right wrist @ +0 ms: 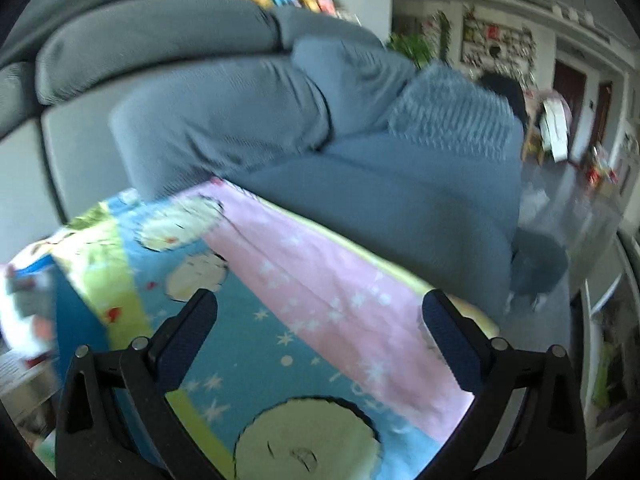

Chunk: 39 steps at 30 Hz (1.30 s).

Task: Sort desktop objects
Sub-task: 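Swing both tools from the sofa cushions toward the cluttered blanket, then lower both tools together onto the lavender mesh bath puff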

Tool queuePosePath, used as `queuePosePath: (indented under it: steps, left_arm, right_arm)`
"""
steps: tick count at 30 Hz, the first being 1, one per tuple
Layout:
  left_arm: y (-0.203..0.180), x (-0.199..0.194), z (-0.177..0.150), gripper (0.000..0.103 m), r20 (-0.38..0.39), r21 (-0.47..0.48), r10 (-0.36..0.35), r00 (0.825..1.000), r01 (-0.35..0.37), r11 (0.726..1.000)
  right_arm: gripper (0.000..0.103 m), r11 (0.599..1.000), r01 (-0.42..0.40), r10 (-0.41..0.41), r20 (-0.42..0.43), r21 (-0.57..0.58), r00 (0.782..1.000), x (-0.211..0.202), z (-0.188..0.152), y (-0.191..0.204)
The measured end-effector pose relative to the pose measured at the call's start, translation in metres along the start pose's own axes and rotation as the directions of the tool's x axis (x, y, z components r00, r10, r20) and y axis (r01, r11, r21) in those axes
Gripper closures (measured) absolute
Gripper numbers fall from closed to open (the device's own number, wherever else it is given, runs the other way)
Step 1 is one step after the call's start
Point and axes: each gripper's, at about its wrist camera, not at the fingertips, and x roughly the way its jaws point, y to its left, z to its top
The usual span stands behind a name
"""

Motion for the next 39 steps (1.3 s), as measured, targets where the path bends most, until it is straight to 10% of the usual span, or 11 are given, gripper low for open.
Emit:
queuePosePath:
  steps: [9,14,18,23,34,39]
  left_arm:
    - [-0.001,-0.067,-0.012,0.0,0.05,0.053,-0.193,0.98,0.19,0.98]
    - [-0.013,-0.105,-0.034,0.0,0.052,0.19,-0.231,0.972,0.217,0.957]
    - [-0.021,-0.122,-0.058,0.0,-0.039,0.25,-0.358,0.933,0.356,0.9]
    - [-0.037,-0.128,-0.089,0.0,-0.149,0.292,-0.455,0.878,0.479,0.828]
    - [-0.027,-0.114,-0.125,0.0,-0.21,0.375,-0.425,0.881,0.474,0.797]
    - [-0.019,-0.112,-0.117,0.0,-0.174,0.352,-0.457,0.872,0.489,0.798]
  right_arm:
    - [0.0,0.97,-0.183,0.208,0.15,-0.163,0.967,-0.138,-0.007,0.017]
    - [0.0,0.904,-0.35,0.393,0.155,-0.246,0.906,-0.2,-0.029,0.047]
    - [0.0,0.812,-0.53,0.567,0.114,-0.243,0.816,-0.245,-0.051,0.068]
    - [0.0,0.618,-0.755,0.779,0.046,-0.221,0.625,-0.29,-0.083,0.11]
    - [0.049,0.256,-0.922,0.852,-0.383,-0.29,0.357,-0.331,-0.163,0.252]
    - [0.054,0.141,-0.967,0.801,-0.549,-0.212,0.238,-0.33,-0.193,0.308]
